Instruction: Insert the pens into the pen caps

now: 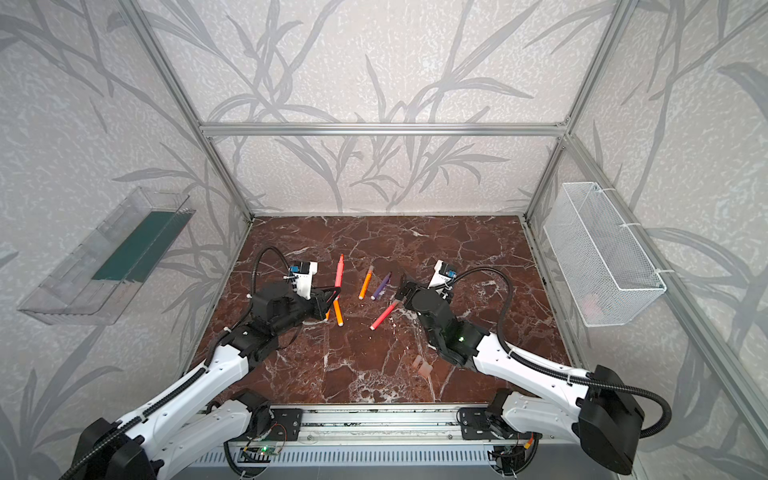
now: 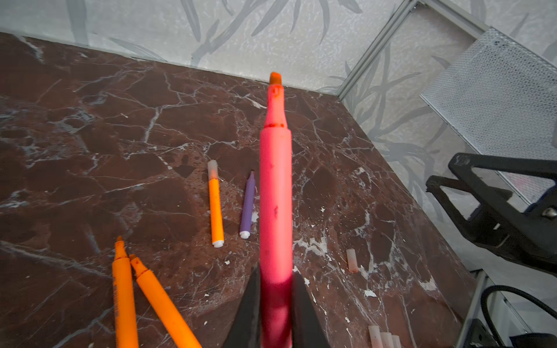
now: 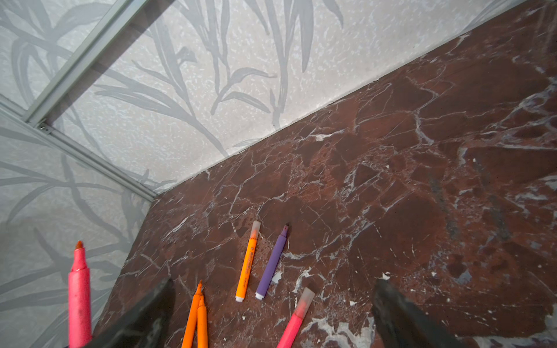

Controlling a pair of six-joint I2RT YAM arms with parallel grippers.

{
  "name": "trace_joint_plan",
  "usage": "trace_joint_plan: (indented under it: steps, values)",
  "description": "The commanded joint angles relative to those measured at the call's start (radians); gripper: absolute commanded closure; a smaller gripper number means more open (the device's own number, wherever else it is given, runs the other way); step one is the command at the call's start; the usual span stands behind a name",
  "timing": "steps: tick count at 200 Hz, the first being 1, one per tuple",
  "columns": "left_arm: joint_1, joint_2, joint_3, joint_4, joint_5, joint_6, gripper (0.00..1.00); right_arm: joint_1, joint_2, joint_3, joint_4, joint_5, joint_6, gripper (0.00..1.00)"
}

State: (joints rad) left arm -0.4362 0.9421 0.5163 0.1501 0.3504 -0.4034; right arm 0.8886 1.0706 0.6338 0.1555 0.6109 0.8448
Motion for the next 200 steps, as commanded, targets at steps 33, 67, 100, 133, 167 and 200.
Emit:
trace_joint_plan:
  steps: [33,67,100,133,167,200]
  values:
    - [-0.015,0.004,0.002,-0.019,-0.239,-0.033,1.00,0.004,0.046,-0.064,0.162,-0.145,0.000,0.12]
    - [0.000,-0.005,0.030,-0.119,-0.409,-0.058,1.00,0.006,0.402,0.058,0.348,0.062,0.019,0.11]
    - [0.033,0.012,0.048,-0.157,-0.365,-0.059,1.00,0.004,0.575,0.126,0.608,-0.072,-0.039,0.11]
    - [0.048,0.010,-0.005,0.017,-0.107,0.015,1.00,0.014,0.514,0.188,0.413,-0.203,-0.015,0.12]
    - [0.047,0.030,-0.013,0.103,0.059,0.028,1.00,0.015,0.505,0.204,0.422,-0.382,0.017,0.17]
    - [0.046,0.038,-0.022,0.104,0.069,0.028,1.00,0.015,0.518,0.232,0.452,-0.442,0.025,0.19]
